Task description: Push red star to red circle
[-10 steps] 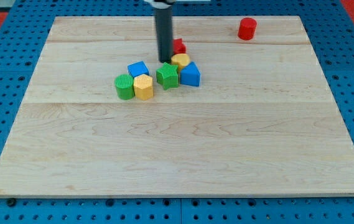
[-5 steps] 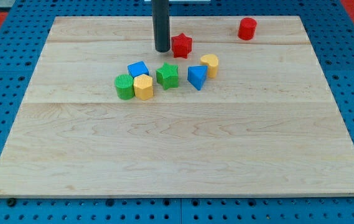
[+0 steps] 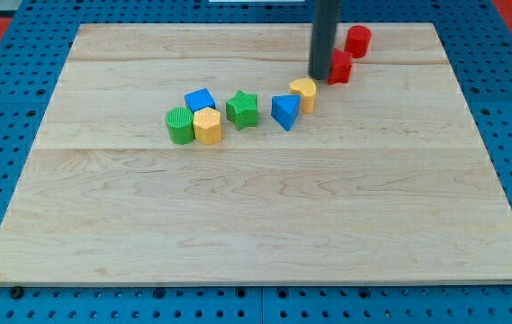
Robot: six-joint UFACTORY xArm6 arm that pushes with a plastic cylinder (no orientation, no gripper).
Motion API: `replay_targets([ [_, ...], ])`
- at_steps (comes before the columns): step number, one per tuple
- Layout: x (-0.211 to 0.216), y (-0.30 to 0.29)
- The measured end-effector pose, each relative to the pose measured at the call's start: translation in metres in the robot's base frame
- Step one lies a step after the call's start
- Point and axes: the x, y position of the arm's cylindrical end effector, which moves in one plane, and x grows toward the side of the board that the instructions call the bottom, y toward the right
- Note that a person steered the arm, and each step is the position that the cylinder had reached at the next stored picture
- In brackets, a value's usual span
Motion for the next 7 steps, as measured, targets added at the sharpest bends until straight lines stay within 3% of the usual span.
replay_targets([
  [3,0.027,0.021],
  [7,-0.007,0.029],
])
